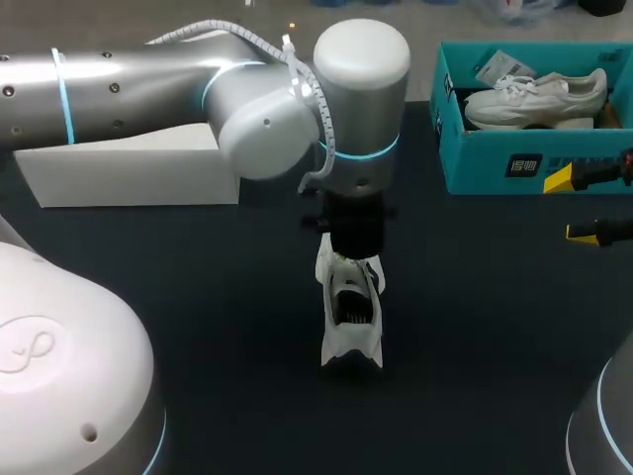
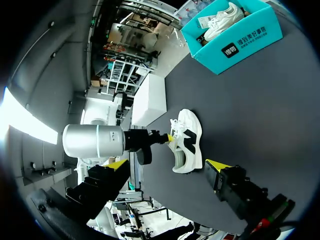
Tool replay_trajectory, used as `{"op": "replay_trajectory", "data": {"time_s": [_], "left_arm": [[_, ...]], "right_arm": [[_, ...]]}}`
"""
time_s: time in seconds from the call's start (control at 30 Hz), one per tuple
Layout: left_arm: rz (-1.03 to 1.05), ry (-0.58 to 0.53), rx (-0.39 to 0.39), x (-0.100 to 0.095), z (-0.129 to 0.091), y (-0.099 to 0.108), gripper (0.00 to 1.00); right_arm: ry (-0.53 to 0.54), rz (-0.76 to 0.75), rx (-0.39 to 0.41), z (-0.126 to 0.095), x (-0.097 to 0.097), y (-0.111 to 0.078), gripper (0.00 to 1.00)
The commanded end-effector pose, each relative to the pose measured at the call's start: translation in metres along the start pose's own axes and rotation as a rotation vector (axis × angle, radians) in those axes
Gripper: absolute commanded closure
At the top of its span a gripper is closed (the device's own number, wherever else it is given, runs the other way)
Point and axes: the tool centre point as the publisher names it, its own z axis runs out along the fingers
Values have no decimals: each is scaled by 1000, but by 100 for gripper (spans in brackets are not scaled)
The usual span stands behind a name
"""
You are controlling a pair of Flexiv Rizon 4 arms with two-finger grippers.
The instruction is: Take the shoe out of the shoebox, open the shoe tongue, remove and reinsert the insole, then place the shoe into the shoebox
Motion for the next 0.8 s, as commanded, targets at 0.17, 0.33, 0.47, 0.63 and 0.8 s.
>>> {"op": "replay_trajectory", "data": {"time_s": [0.17,0.33,0.47,0.63,0.8], "left_arm": [[19,-27,29,-3,3,-8,95],[12,-23,70,-7,15,-17,98],[-10,11,92,-5,24,-24,100],[-122,6,155,2,12,-23,100],[-397,-70,257,11,-25,-15,100]], "right_arm": [[-1,1,-1,0,0,-1,0],[-1,1,-1,0,0,-1,0],[-1,1,-1,0,0,-1,0],[-1,1,-1,0,0,-1,0],[-1,1,-1,0,0,-1,0]]}}
